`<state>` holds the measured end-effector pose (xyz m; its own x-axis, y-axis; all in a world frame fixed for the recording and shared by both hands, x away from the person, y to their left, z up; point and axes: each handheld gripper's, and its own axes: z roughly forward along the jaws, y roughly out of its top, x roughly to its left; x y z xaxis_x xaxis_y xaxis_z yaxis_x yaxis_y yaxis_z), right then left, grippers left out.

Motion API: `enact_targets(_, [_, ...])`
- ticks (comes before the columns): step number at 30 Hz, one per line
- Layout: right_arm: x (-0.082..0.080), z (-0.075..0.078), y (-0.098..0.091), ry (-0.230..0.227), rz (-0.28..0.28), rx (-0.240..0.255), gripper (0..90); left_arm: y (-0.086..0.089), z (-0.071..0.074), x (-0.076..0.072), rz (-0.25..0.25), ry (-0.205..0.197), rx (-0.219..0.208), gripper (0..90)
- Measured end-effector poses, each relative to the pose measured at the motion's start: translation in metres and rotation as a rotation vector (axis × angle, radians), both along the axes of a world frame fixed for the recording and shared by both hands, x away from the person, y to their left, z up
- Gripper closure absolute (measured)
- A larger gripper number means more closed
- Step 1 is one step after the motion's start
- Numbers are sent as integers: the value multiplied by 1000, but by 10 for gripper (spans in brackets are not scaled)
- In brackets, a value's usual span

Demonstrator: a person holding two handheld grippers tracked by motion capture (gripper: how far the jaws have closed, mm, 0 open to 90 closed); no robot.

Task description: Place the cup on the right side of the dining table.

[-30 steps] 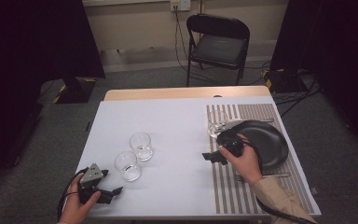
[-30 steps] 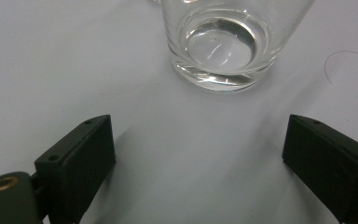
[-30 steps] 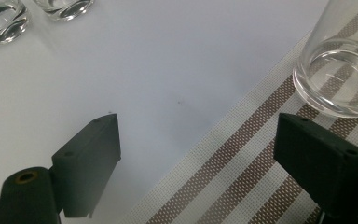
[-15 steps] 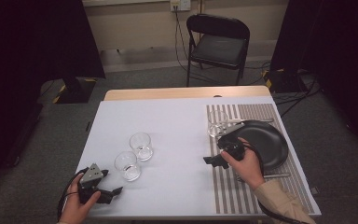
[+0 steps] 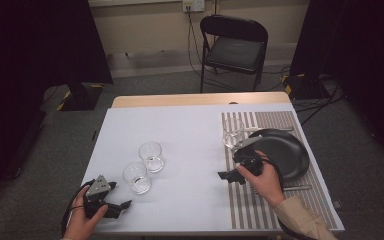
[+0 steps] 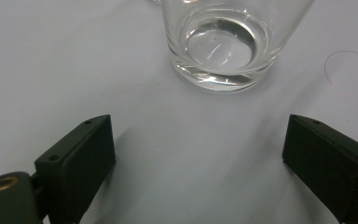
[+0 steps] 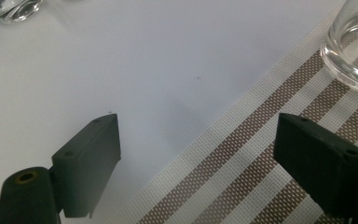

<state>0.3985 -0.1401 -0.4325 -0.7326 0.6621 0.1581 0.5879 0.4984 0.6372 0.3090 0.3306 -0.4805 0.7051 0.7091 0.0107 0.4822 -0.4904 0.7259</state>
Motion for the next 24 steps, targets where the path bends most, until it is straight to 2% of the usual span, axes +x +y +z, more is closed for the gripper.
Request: enact_targets(24, [-13,-7,-1,5,26,4,139,0,0,0,0,0,0,83])
